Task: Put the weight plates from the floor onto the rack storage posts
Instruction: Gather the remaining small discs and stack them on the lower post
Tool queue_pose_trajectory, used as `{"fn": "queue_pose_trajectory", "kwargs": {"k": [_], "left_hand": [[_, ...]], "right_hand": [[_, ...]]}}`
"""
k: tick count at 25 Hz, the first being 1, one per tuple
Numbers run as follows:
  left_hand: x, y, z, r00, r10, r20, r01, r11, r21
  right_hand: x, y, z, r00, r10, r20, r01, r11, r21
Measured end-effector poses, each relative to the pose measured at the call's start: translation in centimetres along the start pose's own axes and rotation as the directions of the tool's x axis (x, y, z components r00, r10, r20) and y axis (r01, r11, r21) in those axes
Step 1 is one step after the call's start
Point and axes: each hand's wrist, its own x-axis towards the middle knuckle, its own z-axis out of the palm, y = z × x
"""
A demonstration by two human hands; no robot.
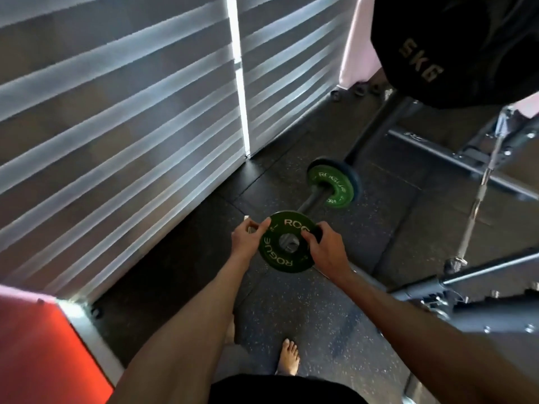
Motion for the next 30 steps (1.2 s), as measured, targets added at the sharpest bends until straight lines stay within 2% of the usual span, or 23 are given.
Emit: {"fn": "queue_pose_trajectory", "kwargs": {"k": [3, 10, 14, 16, 19, 22, 25, 27, 28, 30], "left_hand": [[4.3, 1.2, 0.9, 0.994, 0.021, 0.108, -0.029, 0.997, 0.067], [12.0, 0.7, 2.7, 0.97, 0.015, 0.243, -0.049, 0.99, 0.135], [14.6, 0.3, 2.5, 0.922, 0.072, 0.381, -0.186, 0.945, 0.271], [15.4, 0.0, 2.0, 0.873, 0.117, 0.474, -0.303, 0.892, 0.337], [16.2, 0.1, 1.1, 0.8, 0.172, 0.575, -0.466, 0.782, 0.414], [16.7, 0.6, 0.8, 0.732, 0.192, 0.653, -0.608, 0.616, 0.5], [17.3, 1.8, 1.0, 0.61, 0.291, 0.737, -0.787, 0.333, 0.52], [17.5, 2.7, 1.4, 0.523, 0.327, 0.787, -0.851, 0.143, 0.506], [17.7, 3.1, 1.7, 0.506, 0.325, 0.799, -0.858, 0.089, 0.507], [18.1, 4.3, 2.4, 0.524, 0.323, 0.788, -0.842, 0.056, 0.537]], "right_hand": [[1.9, 0.2, 0.4, 0.991, 0.091, -0.095, -0.091, 0.996, 0.002], [4.2, -0.6, 2.7, 0.924, 0.262, -0.278, -0.258, 0.965, 0.053], [3.9, -1.0, 4.3, 0.876, 0.351, -0.331, -0.348, 0.935, 0.07], [3.4, -1.0, 5.9, 0.857, 0.357, -0.372, -0.366, 0.929, 0.049], [3.2, -1.2, 7.2, 0.839, 0.34, -0.426, -0.373, 0.928, 0.006], [3.6, -1.4, 7.0, 0.851, 0.298, -0.433, -0.364, 0.928, -0.078], [3.5, -1.2, 6.3, 0.893, 0.207, -0.399, -0.323, 0.914, -0.248], [3.6, -0.9, 5.6, 0.919, 0.168, -0.357, -0.307, 0.873, -0.379], [3.9, -0.9, 5.3, 0.926, 0.156, -0.344, -0.304, 0.849, -0.432], [4.9, -1.1, 4.5, 0.93, 0.158, -0.332, -0.313, 0.812, -0.492]]}}
